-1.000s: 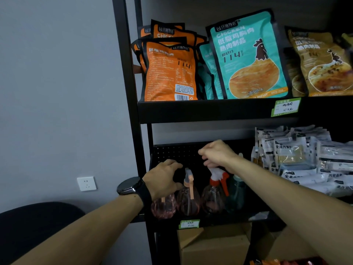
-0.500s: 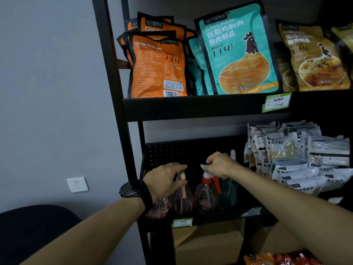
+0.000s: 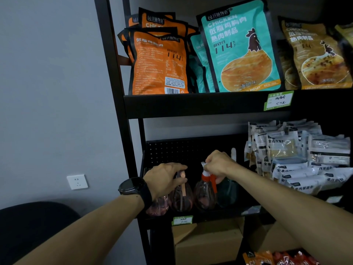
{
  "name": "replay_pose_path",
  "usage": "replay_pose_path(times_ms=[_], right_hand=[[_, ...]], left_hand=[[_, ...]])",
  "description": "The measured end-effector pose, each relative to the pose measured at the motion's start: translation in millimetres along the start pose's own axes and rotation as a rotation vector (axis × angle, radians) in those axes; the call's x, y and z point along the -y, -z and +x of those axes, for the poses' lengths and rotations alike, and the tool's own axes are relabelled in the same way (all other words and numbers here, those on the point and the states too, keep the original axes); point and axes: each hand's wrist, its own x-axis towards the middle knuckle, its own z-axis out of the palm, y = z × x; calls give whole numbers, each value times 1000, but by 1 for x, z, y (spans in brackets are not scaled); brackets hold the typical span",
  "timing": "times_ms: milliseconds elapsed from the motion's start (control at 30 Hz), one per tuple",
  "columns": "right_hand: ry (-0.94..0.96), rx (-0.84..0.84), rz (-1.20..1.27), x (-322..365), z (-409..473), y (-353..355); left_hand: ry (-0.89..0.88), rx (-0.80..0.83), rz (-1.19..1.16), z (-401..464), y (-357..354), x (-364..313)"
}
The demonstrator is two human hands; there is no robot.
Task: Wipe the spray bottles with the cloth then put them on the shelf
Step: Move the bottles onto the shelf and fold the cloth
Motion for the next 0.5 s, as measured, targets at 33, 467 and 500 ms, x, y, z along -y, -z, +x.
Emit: replay_pose_path(times_ms=[33, 467, 500], right_hand=[[0, 8, 24, -1, 1, -1], [-14, 95, 244, -8, 7, -3], [-20, 102, 256, -8, 7, -3]], left_hand=[[0, -1, -1, 0, 0, 0], [18, 1, -8, 0, 3, -4], [18, 3, -6, -1, 3, -4]])
